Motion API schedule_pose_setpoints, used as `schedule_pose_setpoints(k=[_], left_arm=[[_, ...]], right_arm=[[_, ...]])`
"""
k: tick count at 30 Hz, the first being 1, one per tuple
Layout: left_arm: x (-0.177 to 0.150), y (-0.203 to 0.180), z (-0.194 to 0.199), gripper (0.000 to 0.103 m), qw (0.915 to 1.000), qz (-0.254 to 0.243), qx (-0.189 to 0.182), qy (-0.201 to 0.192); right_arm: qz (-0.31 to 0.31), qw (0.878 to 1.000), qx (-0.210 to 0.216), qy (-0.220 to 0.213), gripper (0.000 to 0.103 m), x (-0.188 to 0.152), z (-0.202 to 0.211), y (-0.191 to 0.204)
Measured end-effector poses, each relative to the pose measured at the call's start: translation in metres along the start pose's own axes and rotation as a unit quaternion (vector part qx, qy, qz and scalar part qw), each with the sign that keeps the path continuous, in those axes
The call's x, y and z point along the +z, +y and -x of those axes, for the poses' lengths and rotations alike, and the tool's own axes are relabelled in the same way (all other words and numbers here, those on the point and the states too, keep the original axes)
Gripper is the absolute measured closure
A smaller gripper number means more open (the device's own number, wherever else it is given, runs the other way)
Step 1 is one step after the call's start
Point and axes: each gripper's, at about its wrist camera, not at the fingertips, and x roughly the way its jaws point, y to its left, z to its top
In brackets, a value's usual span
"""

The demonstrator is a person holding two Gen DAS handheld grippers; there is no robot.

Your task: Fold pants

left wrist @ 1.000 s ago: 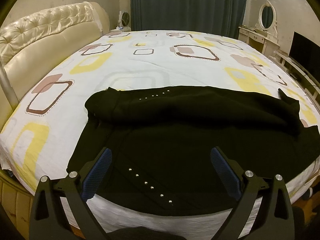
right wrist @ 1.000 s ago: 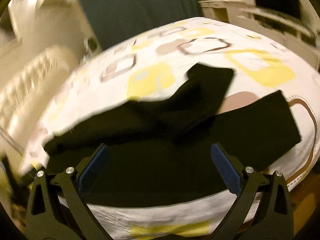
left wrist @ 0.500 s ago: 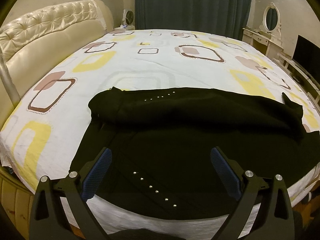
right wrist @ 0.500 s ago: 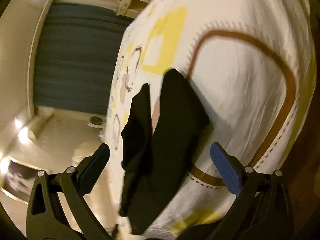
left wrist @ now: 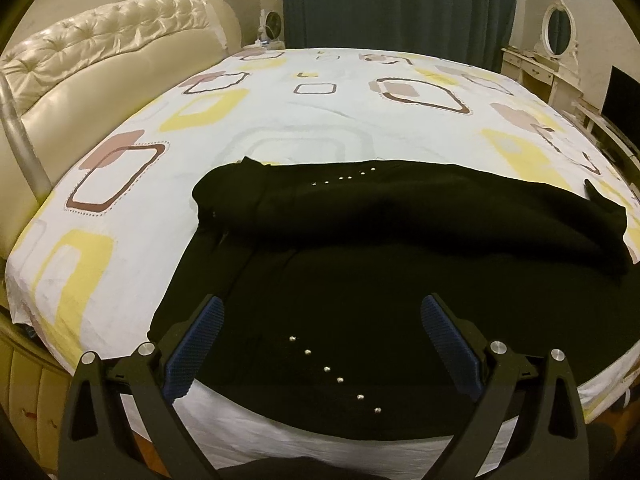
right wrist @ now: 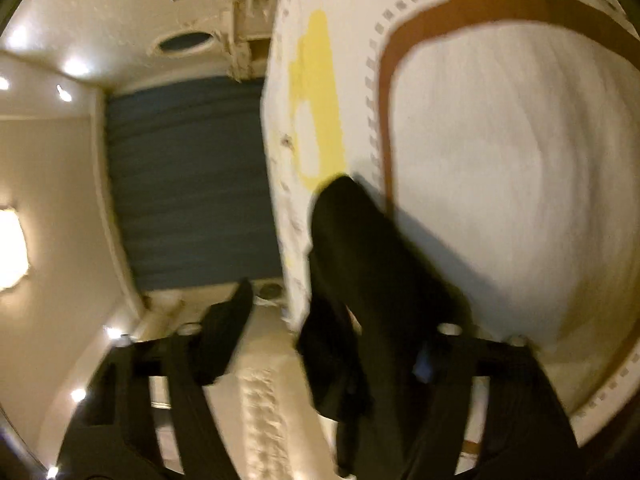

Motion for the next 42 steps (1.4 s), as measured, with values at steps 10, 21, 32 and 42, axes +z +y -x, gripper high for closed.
schedule_pose_setpoints(k=[10,21,32,42], left_arm=[[-0.003,0.0,-0.004,0.005,0.9999,-0.007,0.015,0.001],[-0.005,0.009,-0.018,0.005,0.9993,-0.007,0.034,0.011],[-0.003,0.021,-0.023,0.005,0.9995,-0.004,0.026,0.015],[0.01,0.051,-0.021,0.005,0.9996,-0.026,-0.005,0.004]], right_arm=[[0.284,0.947,-0.146,-0.045,0.098,0.005,0.011,0.08],[0.274,0.932,-0.234,-0.05,0.099,0.022,0.012,0.044],[0.294,0.915,-0.273,-0.034,0.099,0.032,0.009,0.029],[0.221,0.902,-0.352,-0.12,0.083,0.059,0.051,0.054]])
